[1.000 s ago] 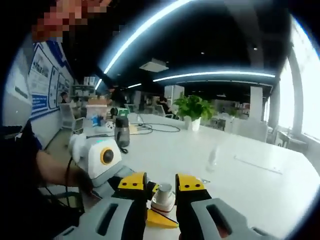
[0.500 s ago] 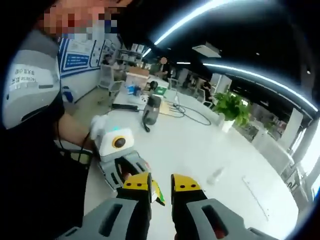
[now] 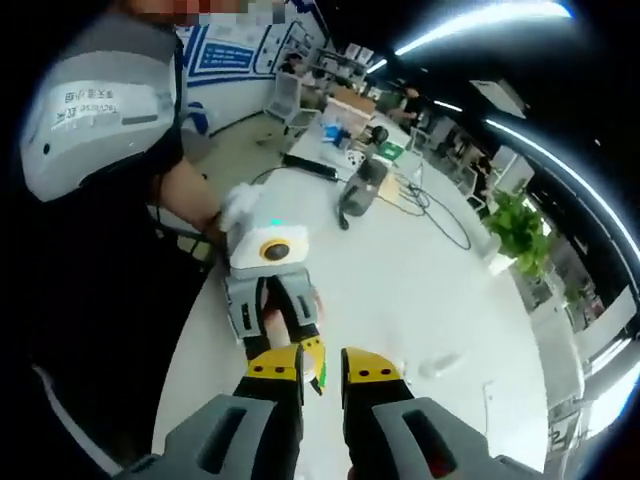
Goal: Clamp pump bottle remove cover press pump head put on cover
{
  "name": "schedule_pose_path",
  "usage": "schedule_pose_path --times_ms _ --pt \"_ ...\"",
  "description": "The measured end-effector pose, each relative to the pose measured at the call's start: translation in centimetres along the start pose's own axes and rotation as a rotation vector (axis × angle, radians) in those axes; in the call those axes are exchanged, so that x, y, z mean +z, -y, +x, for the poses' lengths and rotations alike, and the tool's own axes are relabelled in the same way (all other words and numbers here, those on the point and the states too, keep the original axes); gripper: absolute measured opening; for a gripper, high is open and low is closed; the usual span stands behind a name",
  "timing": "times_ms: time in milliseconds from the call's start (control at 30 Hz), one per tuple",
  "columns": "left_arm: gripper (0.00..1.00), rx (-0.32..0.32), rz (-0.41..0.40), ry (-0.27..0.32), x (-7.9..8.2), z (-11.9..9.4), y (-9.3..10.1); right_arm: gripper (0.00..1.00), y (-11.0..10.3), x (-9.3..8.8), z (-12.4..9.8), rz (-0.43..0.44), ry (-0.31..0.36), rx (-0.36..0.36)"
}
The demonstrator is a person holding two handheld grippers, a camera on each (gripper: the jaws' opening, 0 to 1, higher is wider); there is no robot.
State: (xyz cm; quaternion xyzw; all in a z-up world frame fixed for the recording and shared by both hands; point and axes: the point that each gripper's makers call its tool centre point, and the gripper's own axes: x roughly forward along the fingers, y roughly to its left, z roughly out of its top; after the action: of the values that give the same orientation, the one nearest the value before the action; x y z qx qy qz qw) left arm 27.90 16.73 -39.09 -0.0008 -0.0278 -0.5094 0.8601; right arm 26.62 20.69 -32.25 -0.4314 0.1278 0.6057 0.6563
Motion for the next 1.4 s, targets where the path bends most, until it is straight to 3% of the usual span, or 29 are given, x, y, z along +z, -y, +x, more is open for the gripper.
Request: schedule_pose_path --times_ms 133,433,1133,1400 --pt "0.13 -0.006 0.007 0.001 0.0 0.0 0.2 0.00 -0.3 -0.2 0.4 -0.046 -0.047 0.071" --pt "0.13 -0.007 -0.004 -0.002 0.0 0.0 0.3 0.00 -1.1 -0.3 0.9 -0.126 -0.136 0.184" --pt "0.13 -0.007 -0.007 -0.001 0.0 0.0 0.3 0.00 -1.7 -1.3 1.2 -0.186 -0.227 0.286" --pt "0.13 -0.012 -0.005 0.000 0.0 0.0 0.4 0.00 -2.0 -0.8 1.4 -0.193 -0.227 0.293"
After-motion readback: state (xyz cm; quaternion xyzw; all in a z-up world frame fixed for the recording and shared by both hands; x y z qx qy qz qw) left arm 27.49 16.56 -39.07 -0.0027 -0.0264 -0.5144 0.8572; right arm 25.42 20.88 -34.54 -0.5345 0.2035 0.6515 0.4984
